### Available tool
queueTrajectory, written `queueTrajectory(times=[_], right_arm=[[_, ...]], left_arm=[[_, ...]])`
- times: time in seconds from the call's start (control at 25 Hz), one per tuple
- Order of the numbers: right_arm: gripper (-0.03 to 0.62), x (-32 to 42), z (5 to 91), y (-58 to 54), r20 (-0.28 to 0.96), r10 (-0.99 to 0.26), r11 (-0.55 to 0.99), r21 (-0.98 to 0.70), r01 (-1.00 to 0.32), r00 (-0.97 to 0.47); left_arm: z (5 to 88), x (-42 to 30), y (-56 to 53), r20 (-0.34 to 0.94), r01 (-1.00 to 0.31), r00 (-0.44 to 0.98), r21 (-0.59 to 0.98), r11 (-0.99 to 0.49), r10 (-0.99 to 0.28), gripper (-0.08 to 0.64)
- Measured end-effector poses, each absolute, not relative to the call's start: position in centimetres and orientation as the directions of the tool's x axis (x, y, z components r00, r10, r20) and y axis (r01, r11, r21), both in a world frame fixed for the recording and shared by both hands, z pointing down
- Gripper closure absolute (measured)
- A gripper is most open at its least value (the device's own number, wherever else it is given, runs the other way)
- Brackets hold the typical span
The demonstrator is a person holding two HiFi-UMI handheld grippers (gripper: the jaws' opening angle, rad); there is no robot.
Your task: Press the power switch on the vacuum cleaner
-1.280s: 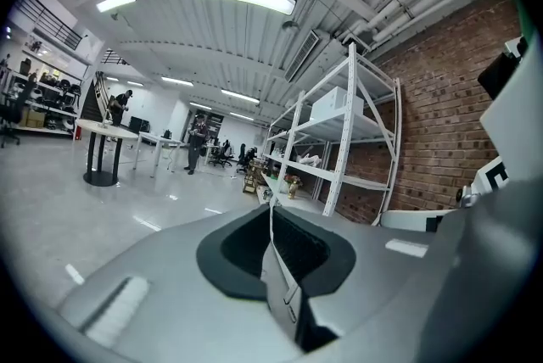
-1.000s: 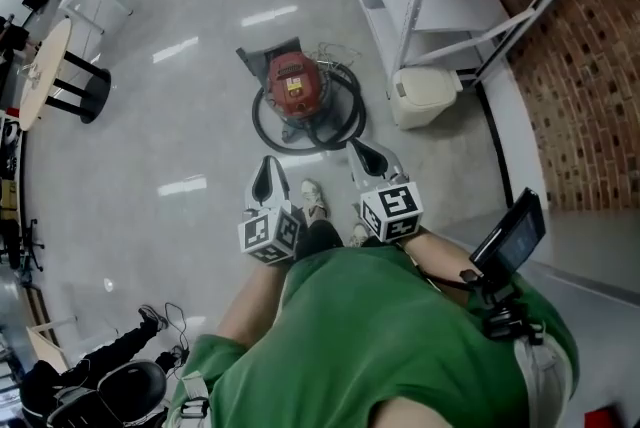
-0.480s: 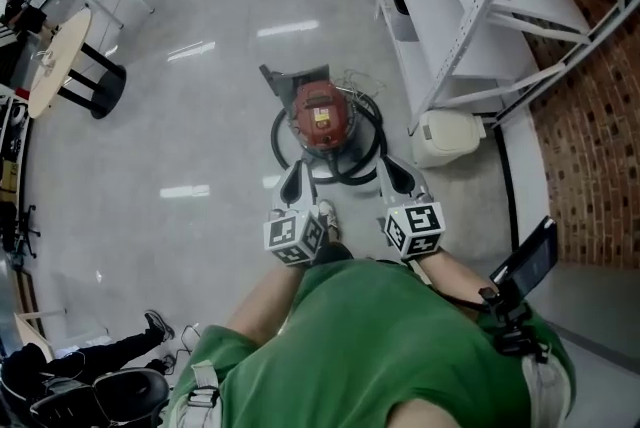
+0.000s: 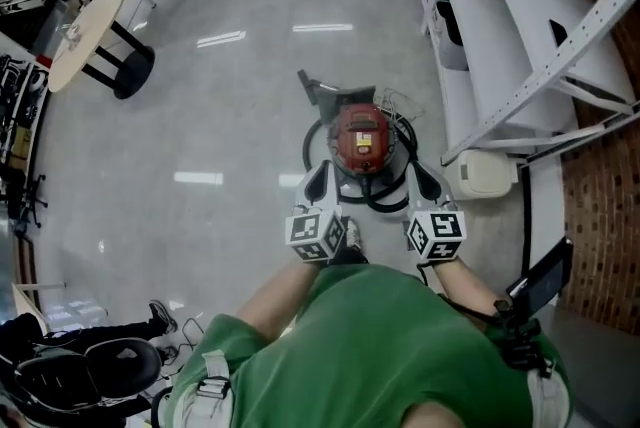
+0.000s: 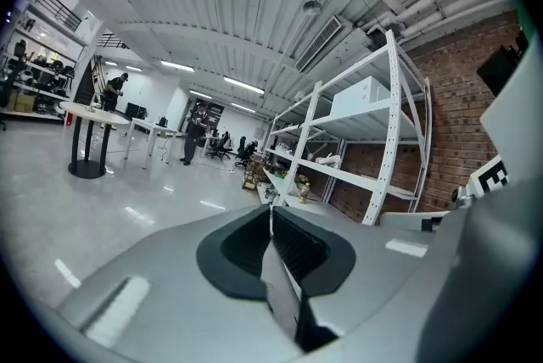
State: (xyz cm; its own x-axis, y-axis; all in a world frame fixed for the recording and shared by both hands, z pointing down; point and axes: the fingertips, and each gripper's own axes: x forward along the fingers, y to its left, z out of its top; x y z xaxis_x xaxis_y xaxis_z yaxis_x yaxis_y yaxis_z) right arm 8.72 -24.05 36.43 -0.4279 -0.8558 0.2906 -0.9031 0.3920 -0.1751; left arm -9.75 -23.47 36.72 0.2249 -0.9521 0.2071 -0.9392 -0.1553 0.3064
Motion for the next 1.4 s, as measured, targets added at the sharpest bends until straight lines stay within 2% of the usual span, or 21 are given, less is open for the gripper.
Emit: queueTrajectory(times=[0.52,0.92,1.4], right_arm=[[0.577,3.9,40.8,-32.3,0.390,-0.835,0.363,-0.140,-0.921,-0.388],[0.569,3.2,45.1,-35.1,0.484,-0.786,0.365,-0.136,-0.921,-0.383],[0.566,2.8,51.3,-38.4,0.572,-0.697,0.415,-0.168,-0.894,-0.432]], left_arm=[[40.1,-16.7,-31.1,0.274,-0.938,0.233,0.316,-0.142,-0.933,0.552],[44.3,-17.1,-33.6,0.367,-0.937,0.259,0.321,-0.140,-0.893,0.552],[49.5,-17.2,-34.6,0.495,-0.953,0.212,0.294,-0.067,-0.843,0.552]])
